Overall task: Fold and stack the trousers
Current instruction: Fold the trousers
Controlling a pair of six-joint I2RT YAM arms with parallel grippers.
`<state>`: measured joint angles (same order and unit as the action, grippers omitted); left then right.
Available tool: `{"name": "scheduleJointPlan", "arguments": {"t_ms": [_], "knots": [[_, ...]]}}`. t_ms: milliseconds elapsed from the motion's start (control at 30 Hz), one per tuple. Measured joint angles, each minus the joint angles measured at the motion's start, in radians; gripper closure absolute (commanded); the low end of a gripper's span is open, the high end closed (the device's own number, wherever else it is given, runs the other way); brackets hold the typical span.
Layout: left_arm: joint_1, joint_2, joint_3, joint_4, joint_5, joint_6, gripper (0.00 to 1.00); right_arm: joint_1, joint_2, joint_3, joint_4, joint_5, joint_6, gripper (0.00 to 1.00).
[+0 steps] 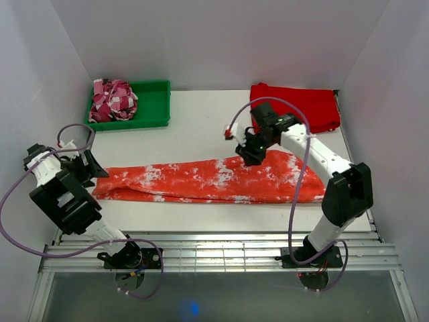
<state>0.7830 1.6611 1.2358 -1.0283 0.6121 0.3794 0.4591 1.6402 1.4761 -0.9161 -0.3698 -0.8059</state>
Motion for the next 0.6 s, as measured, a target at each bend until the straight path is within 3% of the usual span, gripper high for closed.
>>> {"name": "scheduleJointPlan", "arguments": {"t_ms": [200,600], "knots": [[0.0,0.0,0.0,-0.066,-0.038,0.089,0.21,0.229,0.153,-0.042,0.091,0.035,0.007,0.61],[0.0,-0.006,-0.018,-0.137,-0.079,0.144,0.2,0.365,0.233,-0.092,0.149,0.086,0.017,0.58]]}}
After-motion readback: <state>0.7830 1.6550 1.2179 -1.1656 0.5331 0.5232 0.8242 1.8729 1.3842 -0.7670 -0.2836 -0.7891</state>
